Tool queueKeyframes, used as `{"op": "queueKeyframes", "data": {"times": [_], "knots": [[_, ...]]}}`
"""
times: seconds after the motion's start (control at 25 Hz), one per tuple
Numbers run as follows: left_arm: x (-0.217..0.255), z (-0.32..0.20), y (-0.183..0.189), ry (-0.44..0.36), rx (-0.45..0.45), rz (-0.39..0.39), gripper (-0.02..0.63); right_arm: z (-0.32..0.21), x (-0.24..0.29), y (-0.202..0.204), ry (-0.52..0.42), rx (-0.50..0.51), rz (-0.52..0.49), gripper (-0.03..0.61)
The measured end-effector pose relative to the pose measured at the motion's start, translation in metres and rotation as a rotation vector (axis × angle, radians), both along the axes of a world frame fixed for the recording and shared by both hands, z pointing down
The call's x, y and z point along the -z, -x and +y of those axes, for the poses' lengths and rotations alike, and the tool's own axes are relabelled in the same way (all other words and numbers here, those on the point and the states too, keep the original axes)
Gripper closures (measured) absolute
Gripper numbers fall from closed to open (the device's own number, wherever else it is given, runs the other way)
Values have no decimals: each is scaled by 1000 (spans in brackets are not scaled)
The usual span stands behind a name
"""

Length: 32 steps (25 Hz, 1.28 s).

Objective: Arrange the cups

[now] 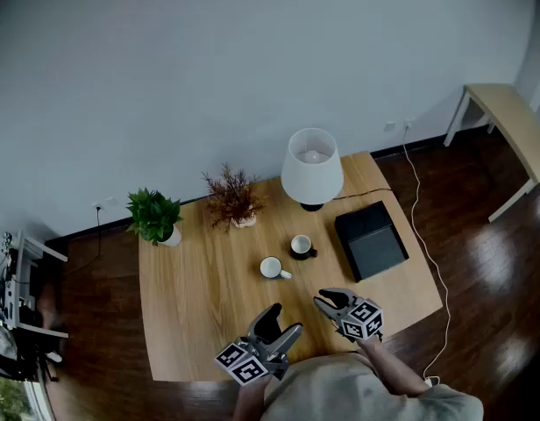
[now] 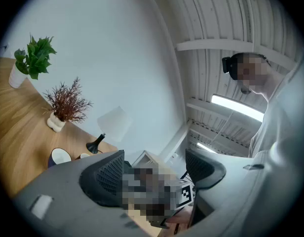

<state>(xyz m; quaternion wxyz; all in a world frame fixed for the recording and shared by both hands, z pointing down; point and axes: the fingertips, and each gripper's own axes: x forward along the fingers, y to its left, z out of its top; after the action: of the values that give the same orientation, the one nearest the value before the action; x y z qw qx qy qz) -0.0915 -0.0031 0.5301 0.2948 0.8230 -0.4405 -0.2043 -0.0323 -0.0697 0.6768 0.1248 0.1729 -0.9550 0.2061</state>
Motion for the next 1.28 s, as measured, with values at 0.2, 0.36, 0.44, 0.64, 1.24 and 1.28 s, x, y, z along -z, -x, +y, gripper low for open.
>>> {"op": "queueKeyframes", "data": {"times": [0.2, 0.36, 0.44, 0.64, 1.24, 1.28], "knots": [[1, -2, -2, 2, 0, -2, 232, -4, -14, -1, -32, 20, 69, 460], [1, -4, -5, 10, -4, -8, 233, -15, -27, -2, -67, 29, 143, 459], [0, -4, -7, 13, -7, -12, 232, -20, -34, -3, -79, 36, 166, 460], [0, -3, -12, 20, -15, -19, 232, -31, -53, -6, -69, 34, 209, 459], [-3, 1, -12, 34, -1, -37, 232, -132, -105, 13, -134, -32, 428, 383], [-3, 1, -11, 35, 1, -38, 232, -139, -106, 18, -143, -30, 442, 383]]}}
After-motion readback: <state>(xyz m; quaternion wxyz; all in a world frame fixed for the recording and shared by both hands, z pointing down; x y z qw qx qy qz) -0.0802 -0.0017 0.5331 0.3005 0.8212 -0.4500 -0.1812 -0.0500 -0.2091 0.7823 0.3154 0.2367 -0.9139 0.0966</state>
